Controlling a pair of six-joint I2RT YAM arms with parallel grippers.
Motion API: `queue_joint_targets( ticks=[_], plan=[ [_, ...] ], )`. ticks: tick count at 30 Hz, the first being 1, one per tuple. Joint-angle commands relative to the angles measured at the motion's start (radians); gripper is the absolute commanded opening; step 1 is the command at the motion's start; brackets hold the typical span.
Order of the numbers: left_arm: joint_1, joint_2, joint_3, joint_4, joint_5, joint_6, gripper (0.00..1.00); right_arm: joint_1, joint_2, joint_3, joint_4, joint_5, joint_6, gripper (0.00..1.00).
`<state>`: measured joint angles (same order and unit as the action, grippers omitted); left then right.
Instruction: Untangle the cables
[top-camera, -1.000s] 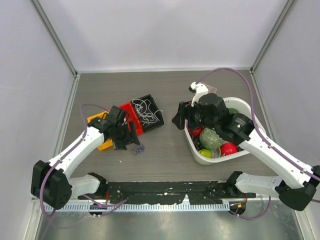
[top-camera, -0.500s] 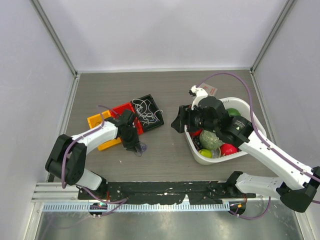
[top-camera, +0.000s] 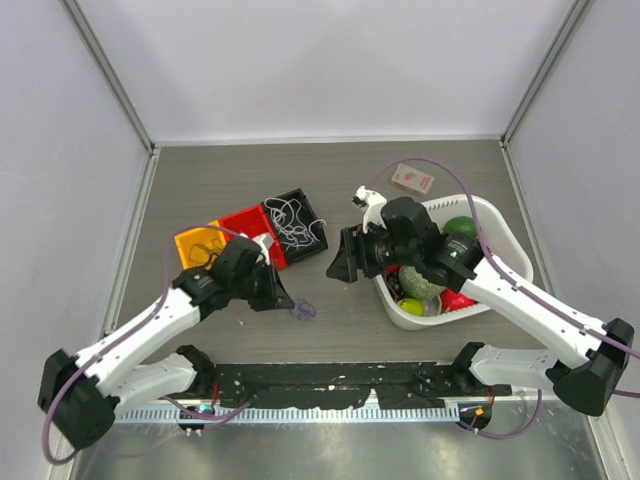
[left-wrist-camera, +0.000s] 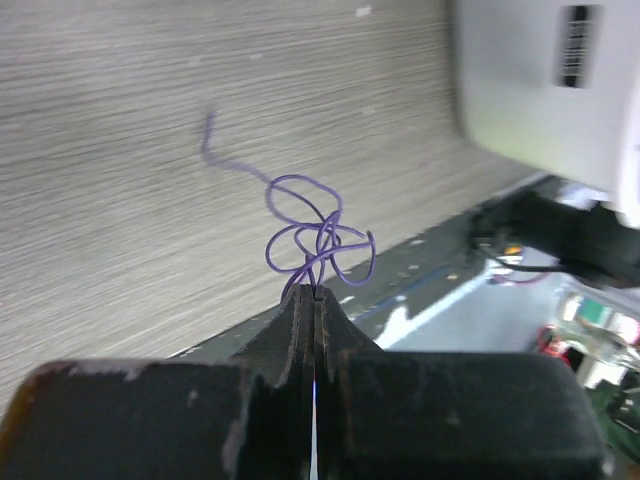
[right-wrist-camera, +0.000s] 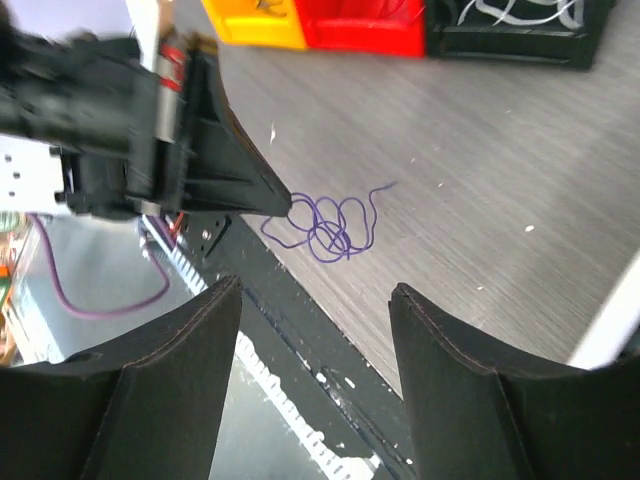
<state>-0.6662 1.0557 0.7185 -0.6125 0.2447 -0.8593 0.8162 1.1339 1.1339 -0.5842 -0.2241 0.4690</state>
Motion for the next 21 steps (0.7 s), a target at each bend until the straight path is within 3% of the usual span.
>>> queue_joint_targets(
  ticks=[1,10,18,21],
  plan=[
    [0.002,-0.17,-0.024,0.137,0.125,-0.078,0.0,0.005,0.004,-0.046,0.139,-0.214,-0.07,0.65],
    [0.002,-0.28,0.071,0.106,0.191,-0.107,0.0,0.034,0.027,-0.111,0.299,-0.331,-0.043,0.6],
    [0.002,-0.284,0.114,0.094,0.2,-0.115,0.0,0.11,0.066,-0.134,0.322,-0.314,-0.03,0.51],
    [0.002,-0.284,0.117,0.097,0.206,-0.113,0.0,0.135,0.078,-0.134,0.3,-0.265,-0.041,0.43]
  ],
)
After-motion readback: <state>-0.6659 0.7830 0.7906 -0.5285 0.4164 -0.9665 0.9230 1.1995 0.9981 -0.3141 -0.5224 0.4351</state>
